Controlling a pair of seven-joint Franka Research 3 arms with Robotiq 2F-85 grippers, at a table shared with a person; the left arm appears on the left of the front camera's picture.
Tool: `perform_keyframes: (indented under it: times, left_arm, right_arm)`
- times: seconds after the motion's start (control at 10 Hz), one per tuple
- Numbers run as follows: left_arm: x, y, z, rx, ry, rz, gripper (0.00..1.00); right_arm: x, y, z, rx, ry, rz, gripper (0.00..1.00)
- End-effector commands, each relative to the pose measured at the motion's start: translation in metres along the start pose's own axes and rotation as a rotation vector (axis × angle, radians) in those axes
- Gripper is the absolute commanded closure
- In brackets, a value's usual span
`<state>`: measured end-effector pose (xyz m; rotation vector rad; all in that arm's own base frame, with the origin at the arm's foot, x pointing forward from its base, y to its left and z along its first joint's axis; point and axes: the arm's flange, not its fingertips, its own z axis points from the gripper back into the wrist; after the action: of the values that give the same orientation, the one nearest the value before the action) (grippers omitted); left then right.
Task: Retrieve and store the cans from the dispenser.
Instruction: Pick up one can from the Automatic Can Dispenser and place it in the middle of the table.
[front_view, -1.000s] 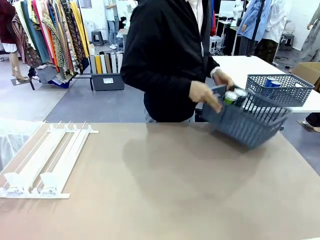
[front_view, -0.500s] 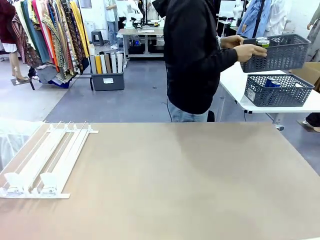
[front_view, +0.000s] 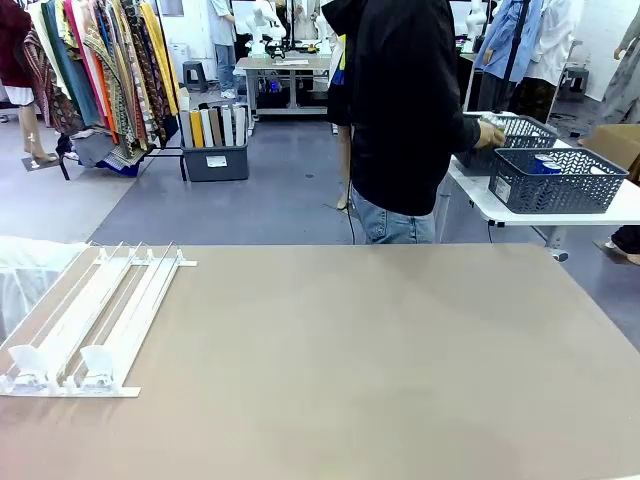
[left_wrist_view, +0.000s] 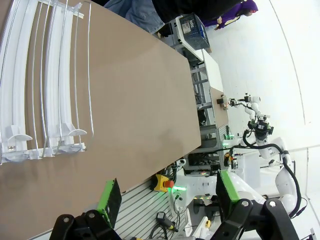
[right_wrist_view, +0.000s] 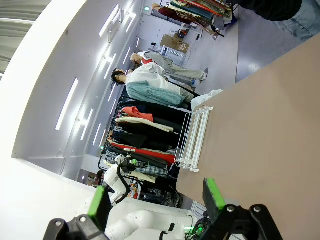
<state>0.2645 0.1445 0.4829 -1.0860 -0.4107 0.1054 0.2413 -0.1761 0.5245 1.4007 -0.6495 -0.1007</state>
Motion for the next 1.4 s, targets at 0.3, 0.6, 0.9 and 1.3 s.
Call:
perform_keyframes:
  times: [0.3,0.6,0.9,1.3]
  left_arm:
    - [0.0012,-0.0009,0.0003,-0.019,-0.011,-0.014,0.00]
    - [0.0012,-0.0009,0.0003,-0.019,-0.011,-0.014,0.00]
    - [0.0012,-0.0009,0.0003,-0.019,-0.011,-0.014,0.00]
    - [0.0012,-0.0009,0.0003,-0.019,-0.011,-0.014,0.00]
  right_arm:
    - [0.0020,0.0020,-0.0023,0.024,-0.015,0.020,0.00]
    - [0.0020,0.0020,-0.0023,0.024,-0.015,0.020,0.00]
    - [0.0020,0.0020,-0.0023,0.024,-0.015,0.020,0.00]
    - [0.0020,0.0020,-0.0023,0.024,-0.015,0.020,0.00]
